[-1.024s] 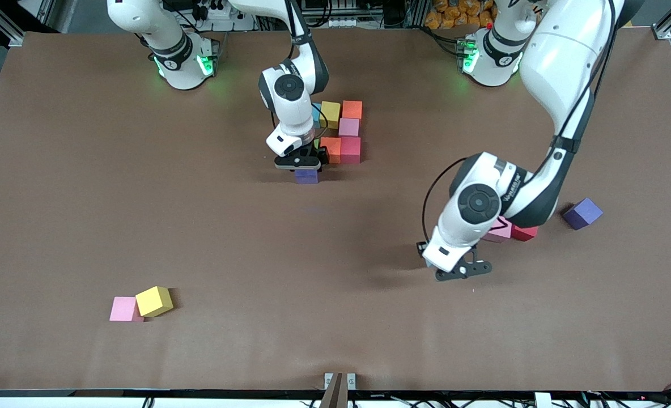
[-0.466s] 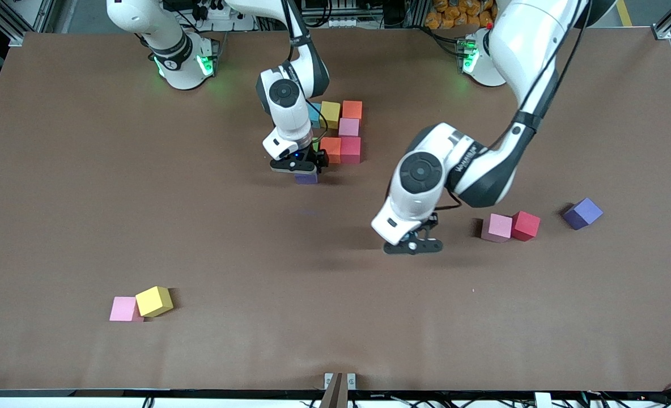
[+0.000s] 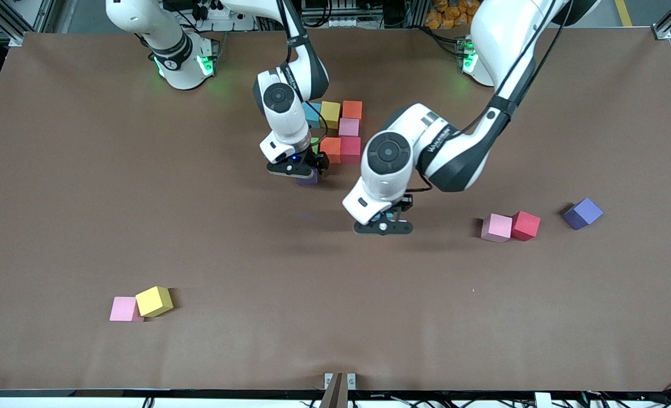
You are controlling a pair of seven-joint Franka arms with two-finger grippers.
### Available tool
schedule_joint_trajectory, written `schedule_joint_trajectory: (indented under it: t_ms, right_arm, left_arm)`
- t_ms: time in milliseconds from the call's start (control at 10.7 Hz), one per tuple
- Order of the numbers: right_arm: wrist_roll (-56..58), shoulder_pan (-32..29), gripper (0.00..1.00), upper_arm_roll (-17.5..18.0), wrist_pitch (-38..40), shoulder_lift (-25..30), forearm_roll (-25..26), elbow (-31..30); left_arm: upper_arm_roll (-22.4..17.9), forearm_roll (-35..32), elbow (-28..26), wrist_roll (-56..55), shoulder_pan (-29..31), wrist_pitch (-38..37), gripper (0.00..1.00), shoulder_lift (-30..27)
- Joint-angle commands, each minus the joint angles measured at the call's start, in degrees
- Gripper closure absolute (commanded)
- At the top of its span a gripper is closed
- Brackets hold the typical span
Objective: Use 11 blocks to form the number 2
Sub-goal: 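Carry the cyan cube with the left gripper while the right gripper releases the purple cube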
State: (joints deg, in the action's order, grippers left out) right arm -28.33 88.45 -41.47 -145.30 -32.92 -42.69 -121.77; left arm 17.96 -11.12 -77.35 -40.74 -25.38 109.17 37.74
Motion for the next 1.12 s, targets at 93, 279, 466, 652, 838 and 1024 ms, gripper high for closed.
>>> schedule_joint_trajectory:
  t_ms: [93,279,466,652,838,1024]
  right_arm:
    - [10.5,-11.6,0.0,-0.1,11.1,4.4,-1.1,4.5]
    - [18.8,-19.2,0.0,-0.8,19.6,4.4,-1.0,9.3]
    - [26.4,-26.6,0.0,-0.8,25.7,3.8,-0.9,13.5]
    - [35.0,-29.9,0.0,-0.7,25.2,3.1,-0.2,13.8]
    - [44.4,-33.2,0.0,-0.7,25.2,0.9,0.3,15.8]
    - [56.7,-37.5,0.0,-0.7,25.2,-2.0,0.5,19.6]
  left_arm:
    - [-0.4,1.7,0.6,0.0,-0.7,-1.6,0.92,-0.8]
    - [-0.6,1.9,0.6,0.0,-2.1,-1.5,0.92,-0.9]
    - [-1.9,2.0,0.7,-0.4,-4.8,-0.7,0.92,-0.5]
    - [-2.8,2.1,1.8,-0.3,-6.2,2.4,0.91,-0.2]
    - [-2.9,2.2,1.8,-1.9,-7.0,10.1,0.91,0.8]
    - [-4.1,2.2,1.8,-4.6,-9.0,14.9,0.91,2.2]
